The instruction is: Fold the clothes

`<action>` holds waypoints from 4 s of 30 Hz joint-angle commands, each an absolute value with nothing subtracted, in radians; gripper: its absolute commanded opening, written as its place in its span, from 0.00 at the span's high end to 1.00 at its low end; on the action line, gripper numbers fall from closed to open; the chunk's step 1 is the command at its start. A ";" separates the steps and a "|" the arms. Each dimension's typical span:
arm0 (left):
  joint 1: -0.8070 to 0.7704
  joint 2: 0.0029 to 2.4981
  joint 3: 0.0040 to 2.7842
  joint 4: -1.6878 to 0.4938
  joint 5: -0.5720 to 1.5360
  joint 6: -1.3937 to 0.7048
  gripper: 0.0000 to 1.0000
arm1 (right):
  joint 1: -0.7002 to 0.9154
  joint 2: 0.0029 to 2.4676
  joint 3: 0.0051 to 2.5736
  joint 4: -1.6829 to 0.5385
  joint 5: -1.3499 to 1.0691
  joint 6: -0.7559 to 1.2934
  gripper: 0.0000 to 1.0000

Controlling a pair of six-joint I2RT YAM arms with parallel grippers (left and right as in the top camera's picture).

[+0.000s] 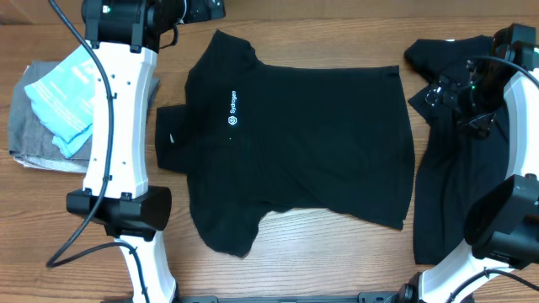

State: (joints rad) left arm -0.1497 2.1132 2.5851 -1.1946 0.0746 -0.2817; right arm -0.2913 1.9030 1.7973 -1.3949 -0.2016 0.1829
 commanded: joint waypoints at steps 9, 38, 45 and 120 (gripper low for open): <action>-0.144 2.156 2.572 -1.201 0.068 -0.292 0.00 | -0.290 1.895 1.799 -1.391 -0.195 0.182 0.00; -0.144 2.156 2.572 -1.201 0.068 -0.292 0.00 | -0.290 1.895 1.799 -1.391 -0.195 0.182 0.00; -0.144 2.156 2.572 -1.201 0.068 -0.292 0.00 | -0.290 1.895 1.799 -1.391 -0.195 0.182 0.00; -0.144 2.156 2.572 -1.201 0.068 -0.292 0.00 | -0.281 1.896 1.266 -1.082 -0.338 0.018 0.42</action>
